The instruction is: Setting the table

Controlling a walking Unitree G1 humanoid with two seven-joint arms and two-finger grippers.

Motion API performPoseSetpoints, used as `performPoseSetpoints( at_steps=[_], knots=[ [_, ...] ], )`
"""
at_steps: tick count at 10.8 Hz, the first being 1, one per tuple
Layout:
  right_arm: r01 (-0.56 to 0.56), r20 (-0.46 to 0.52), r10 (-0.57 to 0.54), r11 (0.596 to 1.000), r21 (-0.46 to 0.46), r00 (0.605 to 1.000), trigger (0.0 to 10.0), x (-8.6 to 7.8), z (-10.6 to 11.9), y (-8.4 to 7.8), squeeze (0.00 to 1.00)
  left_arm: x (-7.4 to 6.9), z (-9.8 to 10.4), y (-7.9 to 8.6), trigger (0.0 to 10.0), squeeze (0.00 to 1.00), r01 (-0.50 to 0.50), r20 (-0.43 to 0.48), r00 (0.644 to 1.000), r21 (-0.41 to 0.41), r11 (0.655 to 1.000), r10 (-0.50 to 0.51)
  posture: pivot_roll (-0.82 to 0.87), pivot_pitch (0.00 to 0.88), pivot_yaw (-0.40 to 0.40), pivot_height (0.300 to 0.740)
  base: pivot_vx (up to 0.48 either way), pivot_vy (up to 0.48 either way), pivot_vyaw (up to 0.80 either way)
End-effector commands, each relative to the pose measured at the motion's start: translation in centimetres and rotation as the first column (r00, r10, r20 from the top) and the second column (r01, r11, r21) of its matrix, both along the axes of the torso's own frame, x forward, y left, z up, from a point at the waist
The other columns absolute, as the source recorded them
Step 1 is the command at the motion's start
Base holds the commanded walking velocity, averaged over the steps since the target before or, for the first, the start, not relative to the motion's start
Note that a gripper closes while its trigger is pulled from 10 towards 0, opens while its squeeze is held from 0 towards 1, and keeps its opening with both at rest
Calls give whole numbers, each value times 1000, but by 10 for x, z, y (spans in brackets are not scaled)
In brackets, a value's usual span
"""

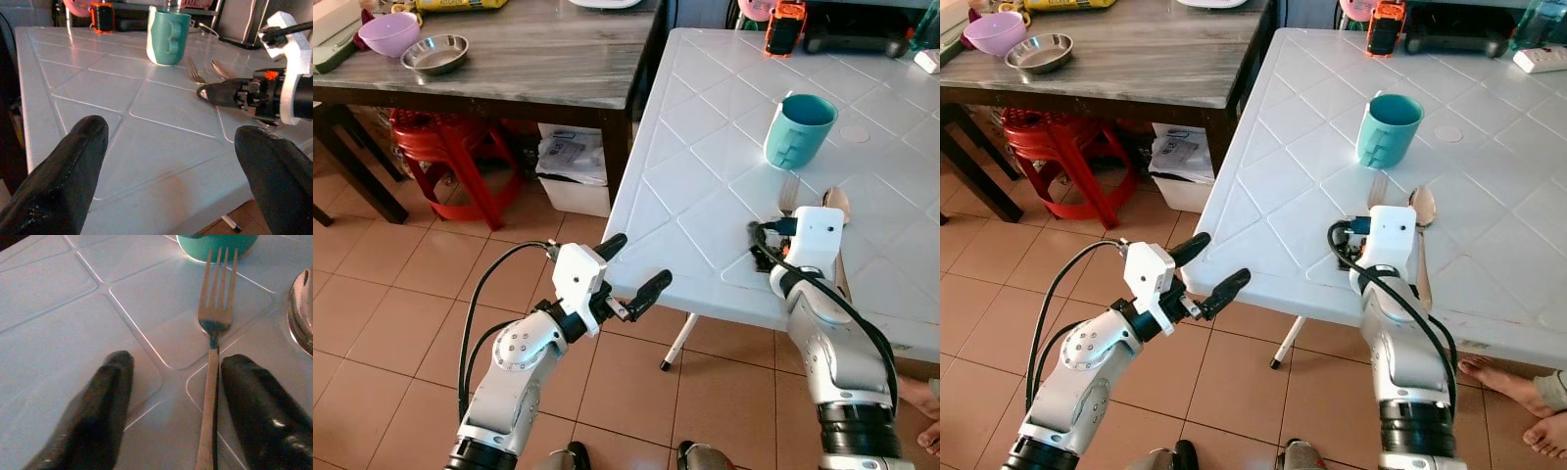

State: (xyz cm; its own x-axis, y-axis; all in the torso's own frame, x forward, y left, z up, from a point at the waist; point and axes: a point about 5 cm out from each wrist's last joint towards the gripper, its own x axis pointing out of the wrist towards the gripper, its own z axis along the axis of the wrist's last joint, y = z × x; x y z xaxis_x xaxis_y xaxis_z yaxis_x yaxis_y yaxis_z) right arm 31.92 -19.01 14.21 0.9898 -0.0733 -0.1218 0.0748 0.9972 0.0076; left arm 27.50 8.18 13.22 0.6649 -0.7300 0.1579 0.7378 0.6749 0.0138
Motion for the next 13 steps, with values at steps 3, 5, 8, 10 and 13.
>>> performPoseSetpoints(
  at_steps=[3, 5, 8, 10, 13],
  knots=[
    [35, -158, -33, 999, 12, 987, 196, -19, -35, -8, 0, -1, 1, 1, 10000, 0, 9, 13, 1000, -6, 1000, -9, -186, 209, 76, 740, 0, 0, 0],
    [80, -178, -80, 997, -6, 981, 1922, -27, -40, -19, 0, -1, 1, 1, 10000, 0, 19, 11, 1000, -3, 1000, -19, -190, 204, 79, 740, 0, 0, 0],
    [99, -181, -99, 995, -12, 979, 2000, -28, -40, -25, 0, 0, 0, 1, 10000, 0, 21, 9, 1000, -2, 1000, -21, -190, 202, 80, 740, 0, 0, 0],
    [95, -183, -95, 995, -10, 979, 1569, -27, -41, -24, 0, 0, -1, 1, 10000, 0, 21, 9, 1000, -2, 1000, -21, -188, 203, 78, 740, 0, 0, 0],
    [87, -182, -86, 996, -1, 980, 1059, -26, -41, -22, 0, 0, -1, 1, 10000, 0, 23, 6, 1000, -1, 1000, -23, -187, 203, 81, 740, 0, 0, 0]
  ],
)
